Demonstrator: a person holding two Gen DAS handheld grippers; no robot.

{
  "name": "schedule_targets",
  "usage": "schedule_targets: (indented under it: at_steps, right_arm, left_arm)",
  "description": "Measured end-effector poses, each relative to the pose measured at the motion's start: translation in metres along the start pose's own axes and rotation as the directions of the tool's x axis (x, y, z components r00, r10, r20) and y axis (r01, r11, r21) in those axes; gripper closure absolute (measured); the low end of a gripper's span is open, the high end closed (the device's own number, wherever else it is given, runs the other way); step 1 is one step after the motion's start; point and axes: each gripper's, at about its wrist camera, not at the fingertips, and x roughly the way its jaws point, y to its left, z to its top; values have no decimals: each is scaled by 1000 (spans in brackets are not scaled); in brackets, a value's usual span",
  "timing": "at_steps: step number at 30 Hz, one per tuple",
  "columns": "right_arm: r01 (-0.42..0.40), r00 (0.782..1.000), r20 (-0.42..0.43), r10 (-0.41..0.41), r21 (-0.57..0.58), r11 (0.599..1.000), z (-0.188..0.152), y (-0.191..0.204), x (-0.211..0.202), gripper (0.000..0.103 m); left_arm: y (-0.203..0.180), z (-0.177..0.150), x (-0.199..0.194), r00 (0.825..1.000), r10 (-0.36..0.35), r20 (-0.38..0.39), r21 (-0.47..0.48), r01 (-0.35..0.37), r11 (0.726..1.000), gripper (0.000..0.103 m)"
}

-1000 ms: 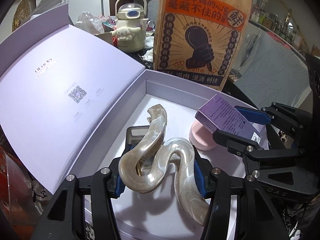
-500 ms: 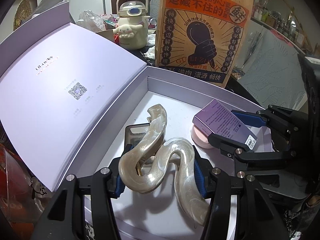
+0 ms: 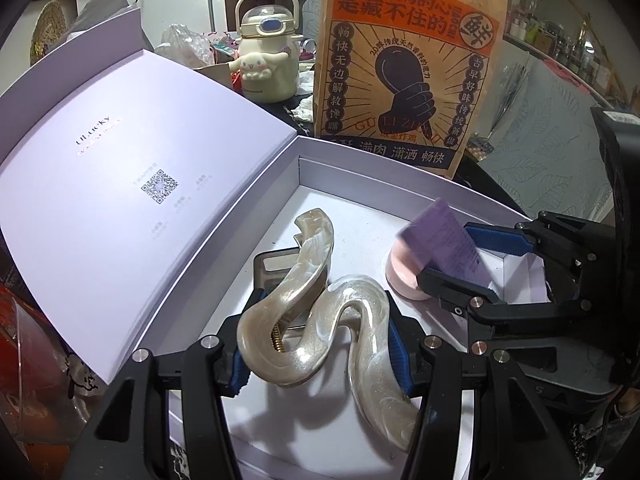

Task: Organize rigid objects
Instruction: 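Lower the purple box and hair clip into the box and open both tools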

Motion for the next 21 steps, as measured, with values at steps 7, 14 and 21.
schedule_targets:
  at_steps: [7, 14, 21]
  right_arm:
    - [11, 1000, 12, -11, 5, 1000, -1, -2, -13, 45]
    - [32, 999, 34, -33, 12, 999, -3, -6, -29, 43]
    - [60, 997, 57, -61, 16, 998, -5, -7, -47, 39]
  left_arm:
    - [-2, 2, -6, 1000, 6, 22, 4, -6, 1000, 49]
    - [-2, 4, -12, 1000, -8, 9, -10, 9, 1000, 49]
    - [-6, 6, -25, 999, 16, 33, -4, -16, 1000, 48]
